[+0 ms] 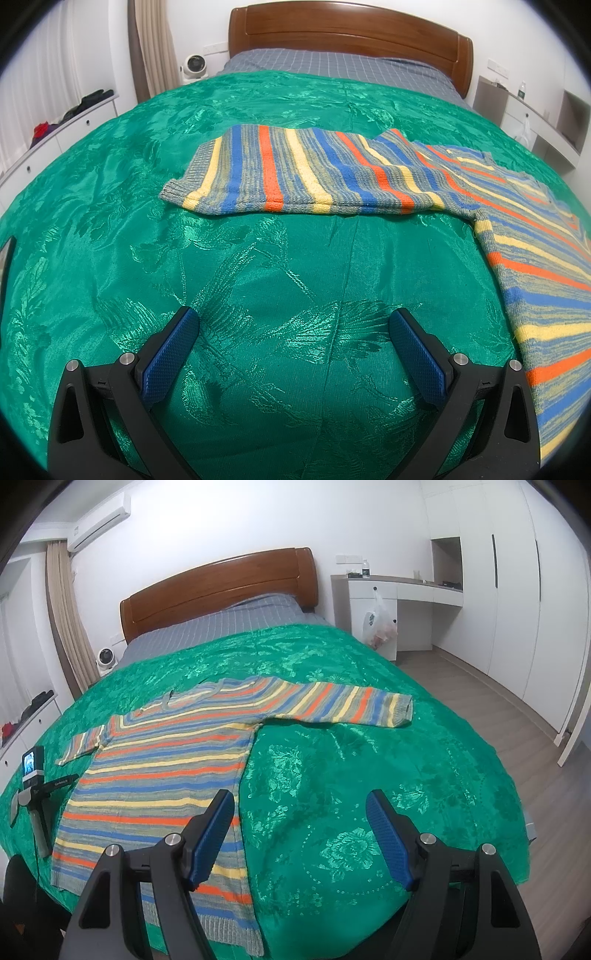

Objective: Fold small clothes
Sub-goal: 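Move the right gripper over the sweater toward the extended sleeve cuff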

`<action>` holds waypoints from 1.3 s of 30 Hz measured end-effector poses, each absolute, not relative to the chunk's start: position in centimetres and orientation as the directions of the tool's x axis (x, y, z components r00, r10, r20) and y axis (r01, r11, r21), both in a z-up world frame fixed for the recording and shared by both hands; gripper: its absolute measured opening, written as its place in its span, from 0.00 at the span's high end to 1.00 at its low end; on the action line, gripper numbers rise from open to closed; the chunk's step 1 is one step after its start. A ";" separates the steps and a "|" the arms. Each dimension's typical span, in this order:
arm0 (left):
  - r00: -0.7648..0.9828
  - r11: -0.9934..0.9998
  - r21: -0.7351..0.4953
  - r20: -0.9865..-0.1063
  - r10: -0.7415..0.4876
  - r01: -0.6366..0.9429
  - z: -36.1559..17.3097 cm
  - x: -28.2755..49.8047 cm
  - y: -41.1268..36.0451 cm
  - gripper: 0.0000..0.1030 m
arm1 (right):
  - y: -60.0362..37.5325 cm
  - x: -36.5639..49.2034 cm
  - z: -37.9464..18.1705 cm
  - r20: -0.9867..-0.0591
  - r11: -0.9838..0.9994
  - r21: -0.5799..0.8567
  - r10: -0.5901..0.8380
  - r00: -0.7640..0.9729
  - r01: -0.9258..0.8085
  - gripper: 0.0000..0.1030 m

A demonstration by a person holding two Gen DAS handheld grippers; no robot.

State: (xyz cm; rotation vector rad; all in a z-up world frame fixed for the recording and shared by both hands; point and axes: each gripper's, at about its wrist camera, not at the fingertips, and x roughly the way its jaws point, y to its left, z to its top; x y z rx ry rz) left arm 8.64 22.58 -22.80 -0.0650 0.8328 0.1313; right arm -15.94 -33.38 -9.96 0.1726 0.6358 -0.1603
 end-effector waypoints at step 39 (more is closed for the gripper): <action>0.666 0.990 -0.006 -0.741 0.090 -0.141 -22.8 8.6 22.6 0.00 | -34.0 -15.7 -9.2 -0.589 0.971 0.128 -0.089 0.803 0.202 0.29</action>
